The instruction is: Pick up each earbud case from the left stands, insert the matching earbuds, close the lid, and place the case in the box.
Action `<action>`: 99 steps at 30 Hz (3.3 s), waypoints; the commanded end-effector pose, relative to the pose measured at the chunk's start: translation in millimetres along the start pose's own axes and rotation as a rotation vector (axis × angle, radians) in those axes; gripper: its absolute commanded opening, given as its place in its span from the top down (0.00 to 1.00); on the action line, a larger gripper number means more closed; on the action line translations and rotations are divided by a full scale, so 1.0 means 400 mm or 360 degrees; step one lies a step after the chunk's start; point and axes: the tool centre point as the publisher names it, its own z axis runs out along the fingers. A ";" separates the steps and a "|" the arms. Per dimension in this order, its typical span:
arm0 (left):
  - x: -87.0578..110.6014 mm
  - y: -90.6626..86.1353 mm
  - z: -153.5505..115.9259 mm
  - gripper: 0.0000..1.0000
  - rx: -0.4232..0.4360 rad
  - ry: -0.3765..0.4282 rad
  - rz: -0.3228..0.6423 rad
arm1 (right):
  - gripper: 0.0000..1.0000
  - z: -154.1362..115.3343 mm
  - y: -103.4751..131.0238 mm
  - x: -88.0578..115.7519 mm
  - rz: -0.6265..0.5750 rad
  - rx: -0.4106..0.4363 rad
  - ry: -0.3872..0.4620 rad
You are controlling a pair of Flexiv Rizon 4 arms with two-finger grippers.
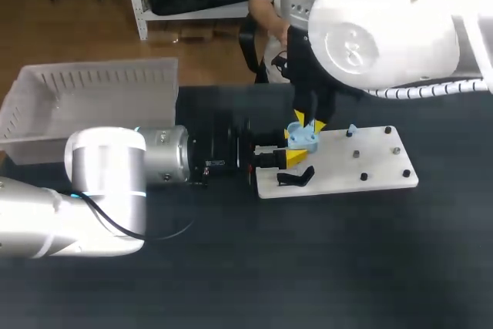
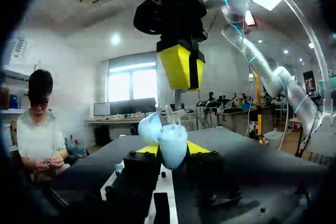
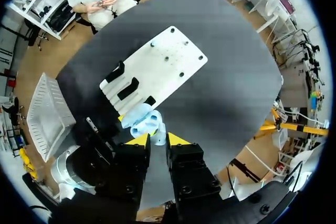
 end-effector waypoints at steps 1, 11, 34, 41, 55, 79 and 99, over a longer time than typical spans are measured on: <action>0.002 0.000 0.002 1.00 -0.0004 -0.0005 0.0003 | 1.00 0.007 0.016 0.003 0.0002 0.0030 0.0024; 0.002 0.000 0.002 1.00 -0.0004 -0.0005 0.0003 | 1.00 0.015 0.027 0.012 -0.0014 0.0020 0.0061; 0.002 0.000 0.002 1.00 -0.0004 -0.0005 0.0003 | 1.00 0.034 0.037 0.000 0.0001 0.0020 0.0087; 0.002 0.000 0.002 1.00 -0.0004 -0.0005 0.0003 | 1.00 0.040 0.038 -0.004 0.0010 0.0034 0.0093; 0.002 0.000 0.002 1.00 -0.0004 -0.0005 0.0003 | 1.00 0.049 0.034 -0.016 0.0035 0.0055 0.0093; 0.002 0.000 0.002 1.00 -0.0004 -0.0005 0.0003 | 1.00 0.076 0.026 -0.028 0.0052 0.0084 0.0109; 0.002 0.000 0.002 1.00 -0.0004 -0.0005 0.0003 | 0.55 0.077 0.011 -0.026 0.0047 0.0029 0.0146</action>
